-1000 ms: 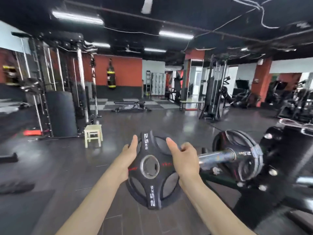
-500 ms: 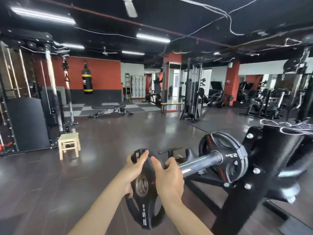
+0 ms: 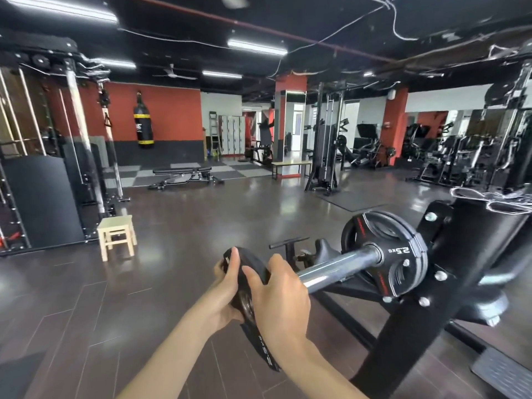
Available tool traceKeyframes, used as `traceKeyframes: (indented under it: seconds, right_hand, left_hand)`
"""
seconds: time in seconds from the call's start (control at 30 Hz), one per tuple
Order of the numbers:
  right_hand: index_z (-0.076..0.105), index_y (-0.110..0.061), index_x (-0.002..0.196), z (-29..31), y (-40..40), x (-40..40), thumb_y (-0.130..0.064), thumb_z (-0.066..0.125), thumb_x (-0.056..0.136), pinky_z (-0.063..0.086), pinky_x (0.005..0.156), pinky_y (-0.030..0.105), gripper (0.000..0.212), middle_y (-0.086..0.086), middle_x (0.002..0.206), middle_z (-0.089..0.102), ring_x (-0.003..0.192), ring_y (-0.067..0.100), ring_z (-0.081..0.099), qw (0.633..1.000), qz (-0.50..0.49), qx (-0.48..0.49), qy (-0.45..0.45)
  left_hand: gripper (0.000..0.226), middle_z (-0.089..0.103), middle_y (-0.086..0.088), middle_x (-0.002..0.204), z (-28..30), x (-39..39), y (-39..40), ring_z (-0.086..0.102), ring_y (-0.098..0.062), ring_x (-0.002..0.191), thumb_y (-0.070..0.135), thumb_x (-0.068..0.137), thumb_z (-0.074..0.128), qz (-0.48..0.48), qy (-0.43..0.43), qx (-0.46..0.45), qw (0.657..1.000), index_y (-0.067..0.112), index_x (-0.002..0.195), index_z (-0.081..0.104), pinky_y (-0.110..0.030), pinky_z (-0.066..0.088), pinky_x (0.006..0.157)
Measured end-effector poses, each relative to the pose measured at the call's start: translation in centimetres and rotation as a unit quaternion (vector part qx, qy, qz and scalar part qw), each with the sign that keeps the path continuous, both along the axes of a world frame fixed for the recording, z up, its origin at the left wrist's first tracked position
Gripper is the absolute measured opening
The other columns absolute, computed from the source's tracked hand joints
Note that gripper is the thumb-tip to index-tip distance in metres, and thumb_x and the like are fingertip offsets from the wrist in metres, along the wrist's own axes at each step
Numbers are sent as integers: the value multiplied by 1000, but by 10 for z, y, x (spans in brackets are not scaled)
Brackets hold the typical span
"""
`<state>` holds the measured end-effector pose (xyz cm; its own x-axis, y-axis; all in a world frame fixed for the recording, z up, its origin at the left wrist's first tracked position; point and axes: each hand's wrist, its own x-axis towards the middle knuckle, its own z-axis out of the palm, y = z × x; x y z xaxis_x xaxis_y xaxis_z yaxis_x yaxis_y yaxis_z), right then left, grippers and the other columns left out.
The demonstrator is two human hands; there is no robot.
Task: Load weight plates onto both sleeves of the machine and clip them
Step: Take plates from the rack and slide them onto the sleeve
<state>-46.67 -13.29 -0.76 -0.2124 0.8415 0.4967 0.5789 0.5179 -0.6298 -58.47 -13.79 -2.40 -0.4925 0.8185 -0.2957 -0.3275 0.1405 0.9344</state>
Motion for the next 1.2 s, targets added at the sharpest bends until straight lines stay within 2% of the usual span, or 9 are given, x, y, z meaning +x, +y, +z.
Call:
traceKeyframes:
  seconds: [0.13,0.3,0.5,0.57,0.73,0.87,1.07,1.13,1.2]
  right_hand:
    - [36,-21,82,-2,-1,-4,-51,59,94,48,57,35,40,-3,82,60,73,22,60,996,7,82,-22]
    - [42,-19,91,15,28,8,-55,50,97,44,69,37,38,3,100,65,97,29,63,999,2,-35,-39]
    - [48,-18,99,9,58,32,-56,48,98,43,67,37,38,0,100,65,94,29,65,995,-47,23,-85]
    - [47,-18,98,9,66,35,-55,47,99,41,65,36,37,0,100,64,95,27,64,995,-46,20,-81]
    - [39,-21,91,6,80,39,-56,44,100,34,63,30,36,-2,96,62,91,24,64,992,-52,60,-94]
    - [52,-18,94,-6,99,54,-53,52,97,42,61,34,35,-2,90,64,86,26,66,992,-66,91,-54]
    - [45,-18,74,-15,167,91,-43,73,87,43,52,34,40,-3,62,53,53,23,55,975,-112,182,-65]
    - [48,-18,75,-15,190,106,-45,70,87,47,60,41,37,-2,66,54,62,26,56,965,-143,194,-101]
    - [55,-15,79,-12,213,122,-47,68,86,47,67,46,35,4,79,59,77,31,57,954,-185,201,-127]
  left_hand:
    - [97,66,-7,122,-4,-3,4,70,-30,99,86,57,49,-12,-16,17,1000,43,143,33,-54,59,66]
    - [79,70,-11,107,7,13,27,71,-30,87,86,71,43,-14,31,-36,999,25,120,51,-43,59,65]
    - [116,46,-6,152,10,11,64,54,-28,130,98,67,28,-86,198,-117,969,23,155,29,-40,43,110]
    - [122,40,-5,157,12,5,79,47,-28,137,100,65,21,-130,226,-144,955,19,155,32,-34,38,110]
    - [118,67,-13,128,6,-9,106,70,-29,108,92,49,67,-150,98,-102,979,13,137,56,-43,53,100]
    - [135,58,-11,142,8,5,132,63,-29,120,88,30,77,-153,92,-74,981,18,143,51,-44,49,106]
    - [101,63,-3,134,12,54,175,64,-23,117,82,64,69,-171,83,-3,982,29,145,40,-42,51,103]
    - [65,74,-4,114,11,69,202,73,-25,101,65,89,57,-172,84,6,982,22,137,49,-42,54,99]
    - [66,74,-11,115,8,83,232,74,-28,100,53,87,58,-164,76,4,984,20,143,47,-46,55,97]
